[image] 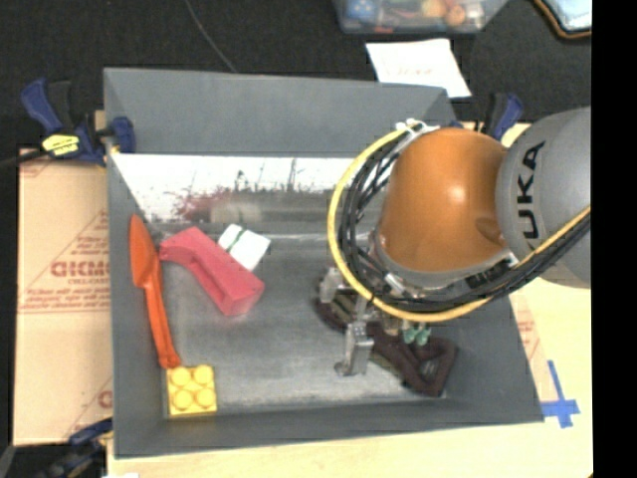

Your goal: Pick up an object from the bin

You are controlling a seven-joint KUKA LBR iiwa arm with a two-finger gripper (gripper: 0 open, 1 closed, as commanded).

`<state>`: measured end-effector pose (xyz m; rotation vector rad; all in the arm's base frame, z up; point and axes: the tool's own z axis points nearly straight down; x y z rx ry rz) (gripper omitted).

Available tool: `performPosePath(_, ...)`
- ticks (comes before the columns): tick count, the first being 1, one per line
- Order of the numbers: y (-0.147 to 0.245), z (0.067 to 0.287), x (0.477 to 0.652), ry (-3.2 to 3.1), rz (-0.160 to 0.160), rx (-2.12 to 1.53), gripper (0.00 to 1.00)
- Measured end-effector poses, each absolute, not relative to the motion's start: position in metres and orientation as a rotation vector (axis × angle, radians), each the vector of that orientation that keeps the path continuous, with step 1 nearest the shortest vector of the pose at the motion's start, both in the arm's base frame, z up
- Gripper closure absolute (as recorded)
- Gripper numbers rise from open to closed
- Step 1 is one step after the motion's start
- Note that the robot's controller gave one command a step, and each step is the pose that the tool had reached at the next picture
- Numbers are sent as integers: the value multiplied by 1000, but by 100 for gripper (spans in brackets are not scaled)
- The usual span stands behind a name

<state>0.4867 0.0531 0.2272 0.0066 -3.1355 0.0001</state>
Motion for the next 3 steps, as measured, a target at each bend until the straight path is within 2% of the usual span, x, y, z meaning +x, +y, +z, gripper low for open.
performPosePath(1, 53, 232, 488, -3145, -1, 1, 0)
performPosePath(2, -20, 108, 515, -3139, -2, -234, 0)
performPosePath(3, -33, 71, 524, -3135, -5, -313, 0)
